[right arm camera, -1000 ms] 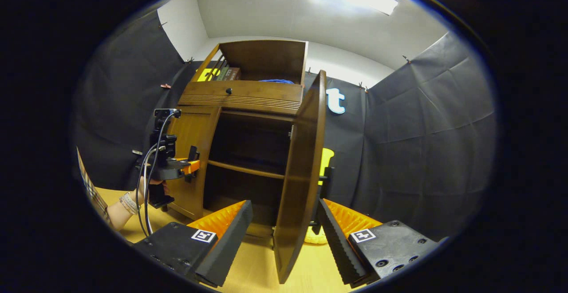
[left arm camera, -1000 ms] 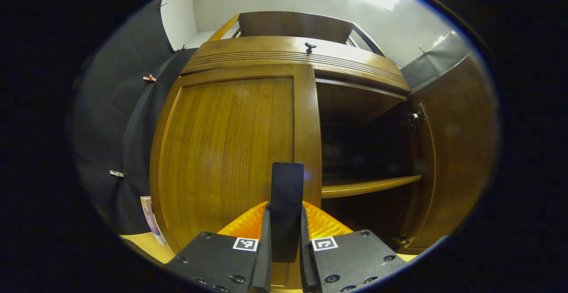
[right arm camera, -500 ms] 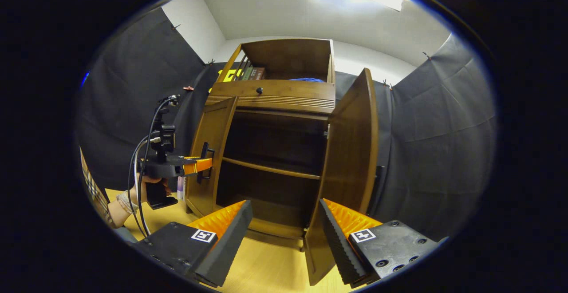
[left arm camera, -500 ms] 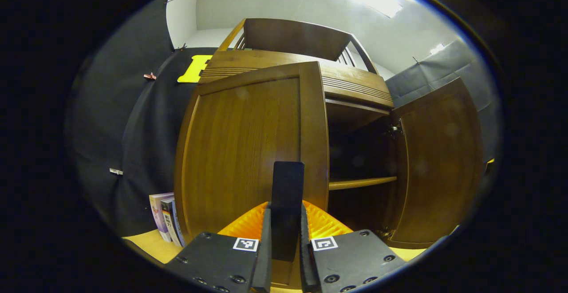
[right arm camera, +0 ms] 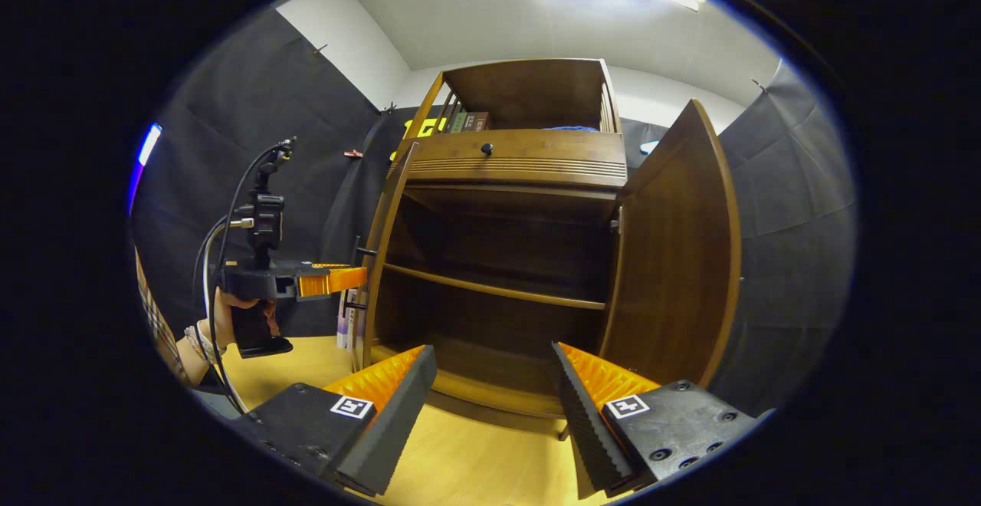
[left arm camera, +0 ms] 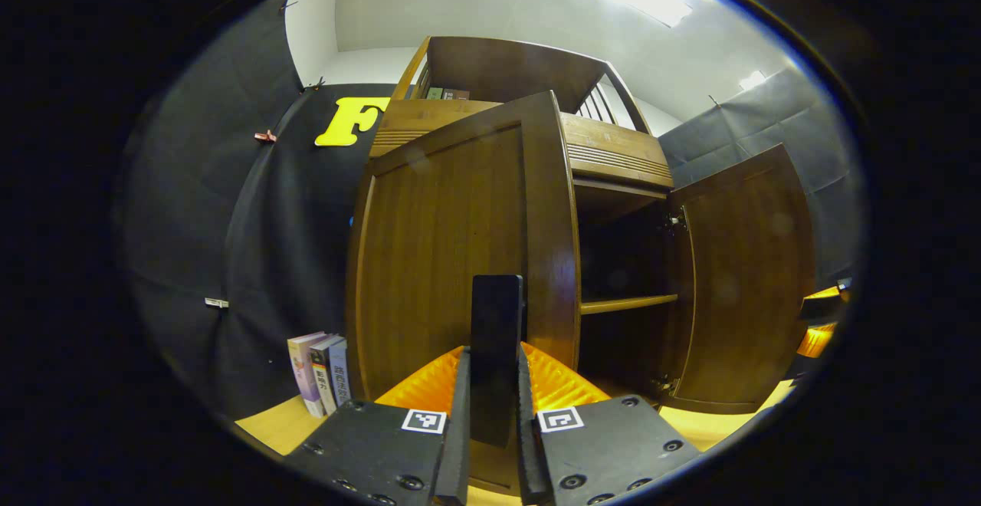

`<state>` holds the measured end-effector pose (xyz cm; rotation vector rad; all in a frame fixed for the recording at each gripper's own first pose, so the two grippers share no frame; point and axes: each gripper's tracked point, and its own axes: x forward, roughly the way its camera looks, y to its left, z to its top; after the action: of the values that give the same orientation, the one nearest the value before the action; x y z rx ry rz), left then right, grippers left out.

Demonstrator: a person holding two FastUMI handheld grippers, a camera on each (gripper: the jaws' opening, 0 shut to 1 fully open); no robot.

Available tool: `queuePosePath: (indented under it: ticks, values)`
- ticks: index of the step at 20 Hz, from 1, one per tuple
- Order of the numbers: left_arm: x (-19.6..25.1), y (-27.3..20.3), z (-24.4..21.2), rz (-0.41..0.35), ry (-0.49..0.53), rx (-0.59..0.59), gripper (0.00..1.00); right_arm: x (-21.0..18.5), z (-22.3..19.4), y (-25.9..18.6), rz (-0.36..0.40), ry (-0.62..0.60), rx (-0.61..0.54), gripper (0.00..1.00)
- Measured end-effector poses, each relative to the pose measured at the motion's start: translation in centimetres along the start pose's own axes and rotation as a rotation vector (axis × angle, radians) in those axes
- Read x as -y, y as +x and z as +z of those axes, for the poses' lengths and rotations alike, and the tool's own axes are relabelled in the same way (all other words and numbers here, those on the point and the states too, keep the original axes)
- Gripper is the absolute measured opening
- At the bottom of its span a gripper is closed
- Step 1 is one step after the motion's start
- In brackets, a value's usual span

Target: Open the right door of the double-door shoe cabinet with the right hand, and open the left door with the left hand.

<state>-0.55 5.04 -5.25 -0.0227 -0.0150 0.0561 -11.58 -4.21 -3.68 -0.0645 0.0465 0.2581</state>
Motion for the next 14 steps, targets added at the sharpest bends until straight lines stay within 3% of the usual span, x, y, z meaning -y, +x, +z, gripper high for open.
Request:
queuePosePath:
  ticks: [14]
  values:
    - [-7.1, -5.8, 1.6, 0.112, 0.062, -0.002, 0.19, -7.3, 0.3, 3.3, 0.125, 0.077, 0.035, 0.95]
